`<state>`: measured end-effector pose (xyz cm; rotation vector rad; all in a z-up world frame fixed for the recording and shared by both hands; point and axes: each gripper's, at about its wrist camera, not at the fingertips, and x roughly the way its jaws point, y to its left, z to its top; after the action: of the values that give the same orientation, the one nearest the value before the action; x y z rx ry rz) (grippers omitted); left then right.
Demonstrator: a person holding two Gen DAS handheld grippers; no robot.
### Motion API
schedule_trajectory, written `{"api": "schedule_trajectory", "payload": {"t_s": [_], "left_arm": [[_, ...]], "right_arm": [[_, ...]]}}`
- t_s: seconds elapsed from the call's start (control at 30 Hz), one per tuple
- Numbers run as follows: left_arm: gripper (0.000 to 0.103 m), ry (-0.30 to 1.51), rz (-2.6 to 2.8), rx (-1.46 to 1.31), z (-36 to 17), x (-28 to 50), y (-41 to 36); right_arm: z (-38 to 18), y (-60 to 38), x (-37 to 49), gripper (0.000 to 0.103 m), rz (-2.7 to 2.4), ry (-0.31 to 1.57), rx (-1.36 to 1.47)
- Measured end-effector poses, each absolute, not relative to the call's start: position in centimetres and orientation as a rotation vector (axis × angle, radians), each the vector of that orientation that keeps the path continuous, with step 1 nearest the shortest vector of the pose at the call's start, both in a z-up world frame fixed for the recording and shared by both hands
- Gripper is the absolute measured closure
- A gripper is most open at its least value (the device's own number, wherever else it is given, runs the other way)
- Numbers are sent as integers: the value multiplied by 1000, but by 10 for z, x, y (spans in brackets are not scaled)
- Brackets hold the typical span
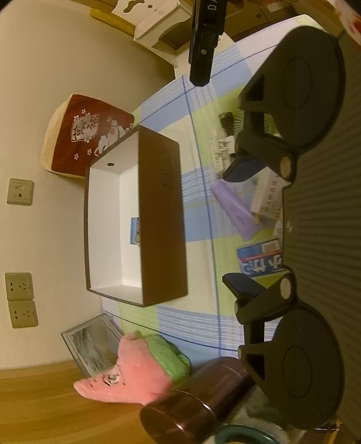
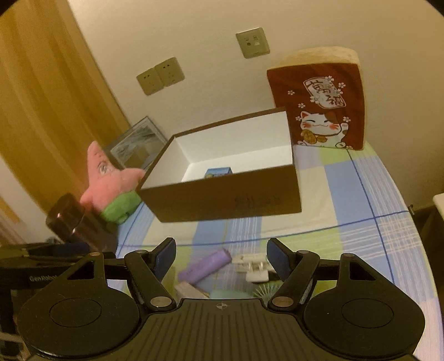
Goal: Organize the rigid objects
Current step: 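Withdraw both open tools from the box back over the table, then grasp the small brown bottle with left tool while right tool grasps white ointment box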
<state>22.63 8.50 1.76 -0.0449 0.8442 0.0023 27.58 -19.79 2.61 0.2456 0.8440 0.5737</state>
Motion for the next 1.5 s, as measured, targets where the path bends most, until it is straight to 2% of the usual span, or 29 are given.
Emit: {"api": "schedule_trajectory", "payload": {"t_s": [0.83,1.07,1.5], "left_arm": [[33,920,22,-38,-34,152,87],[41,964,17,-37,-59,151,93],[45,1003,-2,-29,-94,171,107]], "right_arm": [[-21,-190,223,32,703,961,121],[-45,-175,220,38,713,1015,91],[-65,-145,237,47,714,1022,37]]}}
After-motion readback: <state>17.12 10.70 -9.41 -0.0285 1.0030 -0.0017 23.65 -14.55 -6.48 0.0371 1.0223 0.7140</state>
